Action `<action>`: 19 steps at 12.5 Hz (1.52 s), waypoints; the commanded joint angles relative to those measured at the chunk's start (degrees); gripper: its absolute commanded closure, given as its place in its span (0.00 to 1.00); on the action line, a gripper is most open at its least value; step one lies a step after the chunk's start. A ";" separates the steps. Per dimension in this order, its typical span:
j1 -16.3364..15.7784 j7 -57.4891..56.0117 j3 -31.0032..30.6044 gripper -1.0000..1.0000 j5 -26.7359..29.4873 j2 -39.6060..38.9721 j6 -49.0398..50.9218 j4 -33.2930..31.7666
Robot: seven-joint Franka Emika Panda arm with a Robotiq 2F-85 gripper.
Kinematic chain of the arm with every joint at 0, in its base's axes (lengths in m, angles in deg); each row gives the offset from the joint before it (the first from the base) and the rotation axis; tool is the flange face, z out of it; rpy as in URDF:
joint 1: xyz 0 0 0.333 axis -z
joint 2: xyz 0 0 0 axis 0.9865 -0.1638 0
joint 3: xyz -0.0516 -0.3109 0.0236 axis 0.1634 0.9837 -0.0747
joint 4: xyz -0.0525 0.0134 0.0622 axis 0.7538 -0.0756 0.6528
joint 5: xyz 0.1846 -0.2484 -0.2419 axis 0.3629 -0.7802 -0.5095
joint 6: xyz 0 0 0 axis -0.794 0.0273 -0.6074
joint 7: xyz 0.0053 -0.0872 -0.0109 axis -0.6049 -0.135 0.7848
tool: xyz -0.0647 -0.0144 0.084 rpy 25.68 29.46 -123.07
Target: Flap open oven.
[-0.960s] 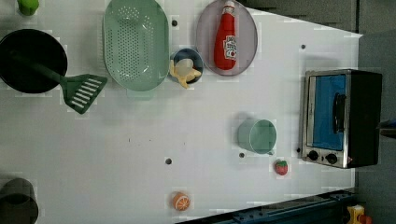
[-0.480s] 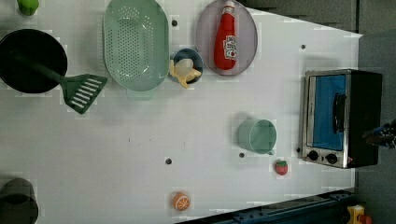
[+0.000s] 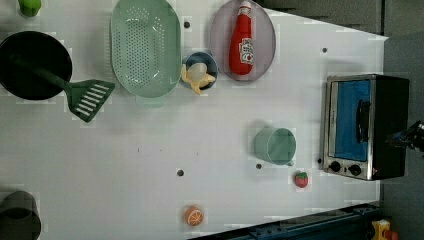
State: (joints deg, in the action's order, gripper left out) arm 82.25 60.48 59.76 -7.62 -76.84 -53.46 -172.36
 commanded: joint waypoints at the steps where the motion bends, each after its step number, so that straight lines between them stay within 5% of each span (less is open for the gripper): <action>1: -0.08 -18.04 2.89 0.83 0.27 -0.11 -6.18 -3.95; 5: -0.05 -33.80 5.84 0.83 0.26 -4.51 -14.72 -4.50; 9: 0.00 -34.22 7.25 0.83 0.27 -10.12 -23.63 -4.53; 19: -1.11 -33.08 5.05 0.83 -0.13 -17.40 -27.92 -5.26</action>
State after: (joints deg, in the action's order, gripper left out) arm 81.76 28.64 66.71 -8.04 -94.07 -81.46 -177.17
